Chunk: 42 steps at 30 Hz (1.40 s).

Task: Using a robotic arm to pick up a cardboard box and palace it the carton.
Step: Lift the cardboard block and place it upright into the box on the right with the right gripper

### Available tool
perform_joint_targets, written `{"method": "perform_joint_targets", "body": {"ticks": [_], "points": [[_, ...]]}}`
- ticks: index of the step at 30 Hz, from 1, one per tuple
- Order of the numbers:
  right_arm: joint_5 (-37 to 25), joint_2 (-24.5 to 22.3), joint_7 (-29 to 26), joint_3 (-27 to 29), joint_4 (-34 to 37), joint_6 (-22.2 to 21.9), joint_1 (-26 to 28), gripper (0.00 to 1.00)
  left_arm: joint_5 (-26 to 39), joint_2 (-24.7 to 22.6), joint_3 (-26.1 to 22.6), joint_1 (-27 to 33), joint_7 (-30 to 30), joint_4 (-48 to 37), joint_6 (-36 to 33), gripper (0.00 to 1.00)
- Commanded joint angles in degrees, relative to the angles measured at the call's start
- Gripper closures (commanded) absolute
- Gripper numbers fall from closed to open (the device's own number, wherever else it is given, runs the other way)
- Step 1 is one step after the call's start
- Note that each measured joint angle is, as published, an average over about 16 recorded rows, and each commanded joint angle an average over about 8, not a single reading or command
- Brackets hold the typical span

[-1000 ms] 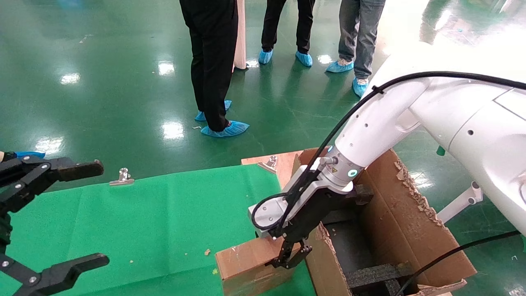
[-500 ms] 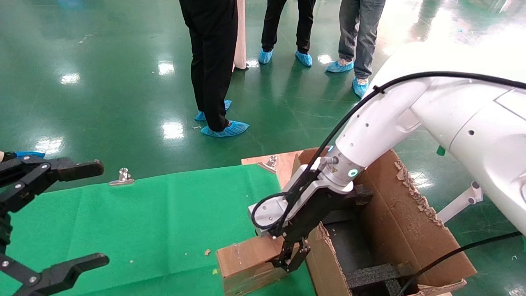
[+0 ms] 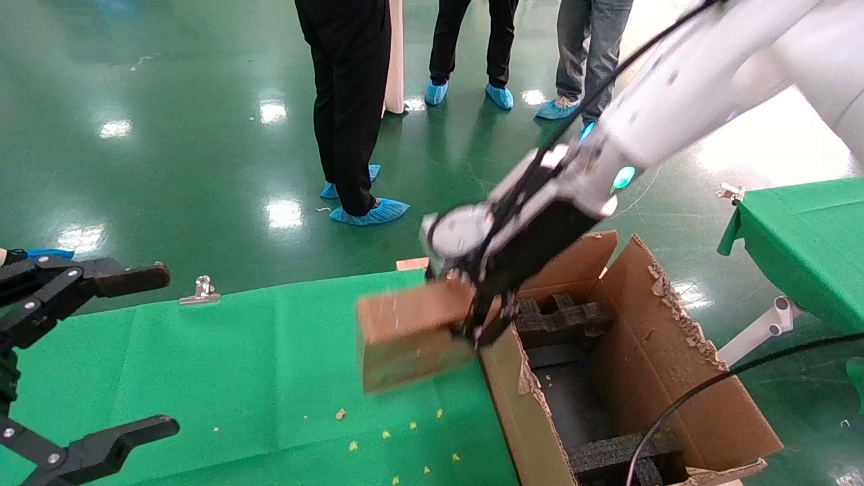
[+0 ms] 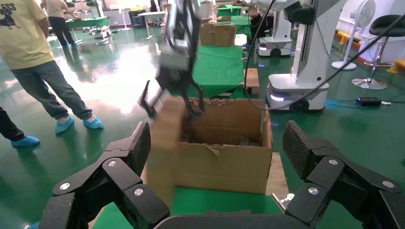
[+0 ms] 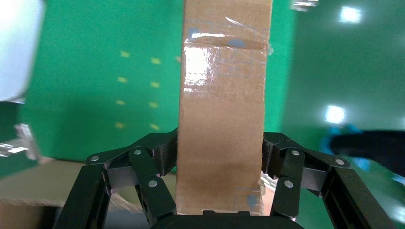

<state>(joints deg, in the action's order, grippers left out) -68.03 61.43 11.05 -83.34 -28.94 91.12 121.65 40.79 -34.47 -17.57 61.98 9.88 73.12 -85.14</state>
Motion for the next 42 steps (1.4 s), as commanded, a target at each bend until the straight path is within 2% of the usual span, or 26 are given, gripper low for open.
{"method": "perform_joint_targets", "body": {"ticks": [1, 12, 21, 31, 42], "points": [[0.4, 0.0, 0.5, -0.5, 1.1, 0.0, 2.0, 1.0, 0.0, 0.0, 0.0, 0.0, 0.0, 0.0, 0.0, 0.0], [3.2, 0.3, 3.3, -3.2, 5.4, 0.1, 9.4, 1.0, 0.0, 0.0, 0.0, 0.0, 0.0, 0.0, 0.0, 0.0], [5.2, -0.9, 4.5, -6.2, 6.6, 0.2, 12.1, 1.0, 0.0, 0.0, 0.0, 0.0, 0.0, 0.0, 0.0, 0.0], [5.0, -6.8, 4.0, -12.7, 5.0, 0.4, 17.4, 1.0, 0.0, 0.0, -0.1, 0.0, 0.0, 0.0, 0.0, 0.0], [5.5, -16.2, 0.7, -23.3, -1.1, 0.6, 22.0, 1.0, -0.1, 0.0, -0.1, 0.0, 0.0, 0.0, 0.0, 0.0]]}}
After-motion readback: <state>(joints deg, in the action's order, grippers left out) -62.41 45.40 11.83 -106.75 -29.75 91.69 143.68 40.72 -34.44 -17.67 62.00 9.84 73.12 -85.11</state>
